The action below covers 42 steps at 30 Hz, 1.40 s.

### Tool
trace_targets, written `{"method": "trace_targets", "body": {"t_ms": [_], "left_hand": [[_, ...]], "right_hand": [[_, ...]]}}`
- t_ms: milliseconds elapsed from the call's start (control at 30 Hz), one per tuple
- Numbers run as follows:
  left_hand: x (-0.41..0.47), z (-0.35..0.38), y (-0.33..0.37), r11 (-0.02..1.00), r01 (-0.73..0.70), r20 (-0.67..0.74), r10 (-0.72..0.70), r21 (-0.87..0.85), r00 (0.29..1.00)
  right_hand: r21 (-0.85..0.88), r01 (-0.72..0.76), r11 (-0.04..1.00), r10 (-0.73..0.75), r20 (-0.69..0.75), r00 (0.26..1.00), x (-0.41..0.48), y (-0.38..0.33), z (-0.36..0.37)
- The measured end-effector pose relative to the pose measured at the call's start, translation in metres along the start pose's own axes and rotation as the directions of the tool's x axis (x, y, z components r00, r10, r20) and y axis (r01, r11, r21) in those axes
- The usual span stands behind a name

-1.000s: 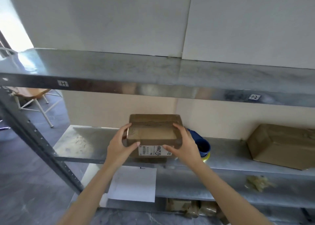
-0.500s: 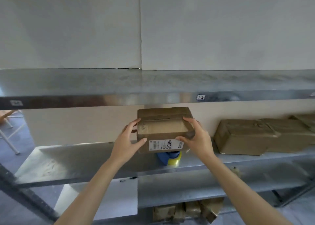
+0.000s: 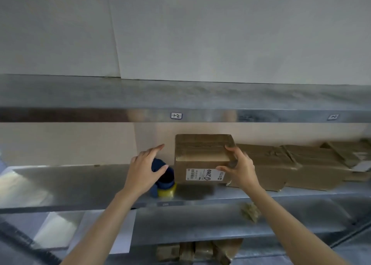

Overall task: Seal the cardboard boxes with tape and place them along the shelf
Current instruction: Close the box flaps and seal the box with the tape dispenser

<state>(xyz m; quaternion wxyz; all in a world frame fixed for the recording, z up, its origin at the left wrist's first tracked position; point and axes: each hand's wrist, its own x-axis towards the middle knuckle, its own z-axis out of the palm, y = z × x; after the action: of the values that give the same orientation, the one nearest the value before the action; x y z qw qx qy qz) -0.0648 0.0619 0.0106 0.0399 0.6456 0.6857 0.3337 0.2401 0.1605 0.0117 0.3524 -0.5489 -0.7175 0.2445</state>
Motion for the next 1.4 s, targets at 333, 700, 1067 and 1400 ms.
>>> {"method": "trace_targets", "body": {"t_ms": [333,700,1067,1400], "left_hand": [[-0.019,0.016,0.013,0.986,0.134,-0.008,-0.134,0.096,0.991],[-0.023,0.033,0.022,0.958,0.166,-0.012,-0.167,0.232,0.986],[-0.020,0.039,0.019,0.956,0.187,-0.011,-0.190,0.225,0.982],[-0.014,0.041,0.011,0.967,0.157,0.030,-0.166,0.200,0.986]], "right_hand": [[-0.037,0.036,0.999,-0.032,0.113,0.993,0.021,0.037,-0.008],[-0.230,0.074,0.970,-0.034,0.173,0.984,0.028,0.046,0.004],[-0.429,0.210,0.879,-0.160,0.150,0.976,0.037,0.057,0.026],[-0.482,0.188,0.856,-0.158,0.104,0.982,0.031,0.061,0.029]]}}
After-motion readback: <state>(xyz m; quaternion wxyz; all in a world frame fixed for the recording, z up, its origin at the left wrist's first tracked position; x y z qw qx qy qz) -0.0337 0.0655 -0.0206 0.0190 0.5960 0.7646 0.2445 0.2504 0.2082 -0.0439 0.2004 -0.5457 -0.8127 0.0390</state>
